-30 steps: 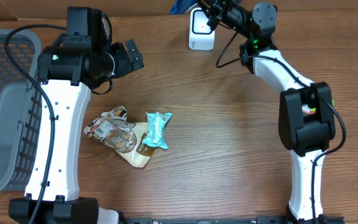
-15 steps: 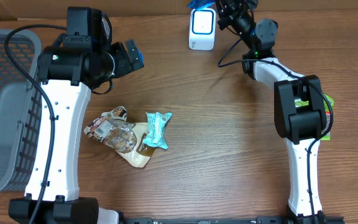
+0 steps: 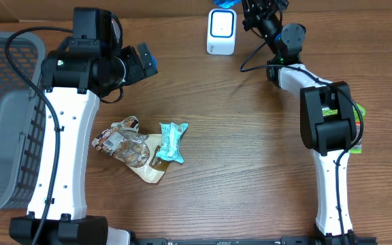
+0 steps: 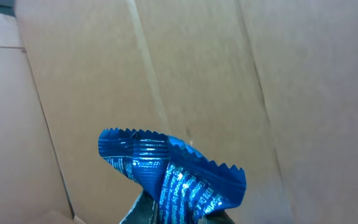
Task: Scan the item barcode
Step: 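Hold the Oreo pack above the white scanner with the right gripper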
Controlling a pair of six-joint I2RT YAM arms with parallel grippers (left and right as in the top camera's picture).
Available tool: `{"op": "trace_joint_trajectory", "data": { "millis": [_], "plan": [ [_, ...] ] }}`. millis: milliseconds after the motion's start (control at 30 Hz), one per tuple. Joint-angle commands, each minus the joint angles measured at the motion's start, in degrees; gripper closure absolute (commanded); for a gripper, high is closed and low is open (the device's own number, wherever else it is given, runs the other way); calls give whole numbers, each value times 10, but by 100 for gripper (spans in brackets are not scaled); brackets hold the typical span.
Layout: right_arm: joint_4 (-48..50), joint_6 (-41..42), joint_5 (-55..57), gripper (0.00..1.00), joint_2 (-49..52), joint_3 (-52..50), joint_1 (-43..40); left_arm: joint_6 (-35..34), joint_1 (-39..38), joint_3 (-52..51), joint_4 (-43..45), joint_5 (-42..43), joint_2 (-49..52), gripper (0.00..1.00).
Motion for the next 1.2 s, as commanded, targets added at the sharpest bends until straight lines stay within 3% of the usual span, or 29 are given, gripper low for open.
{"op": "trace_joint_trajectory", "data": {
  "millis": [0, 500, 733, 1000, 1167],
  "plan": [
    [-13, -17, 10, 96, -3, 23, -1, -2, -1, 2, 2, -4, 5, 0],
    [-74, -36, 3, 96, -3, 23, 0, -2, -1, 2, 2, -3, 5, 0],
    [-59, -36, -53, 96, -3, 23, 0, -2, -1, 2, 2, -3, 5, 0],
    [27, -36, -104, 96, -3, 23, 4, -2, -1, 2, 2, -3, 5, 0],
    [17, -47, -104, 96, -3, 23, 8, -2, -1, 2, 2, -3, 5, 0]
  ]
}}
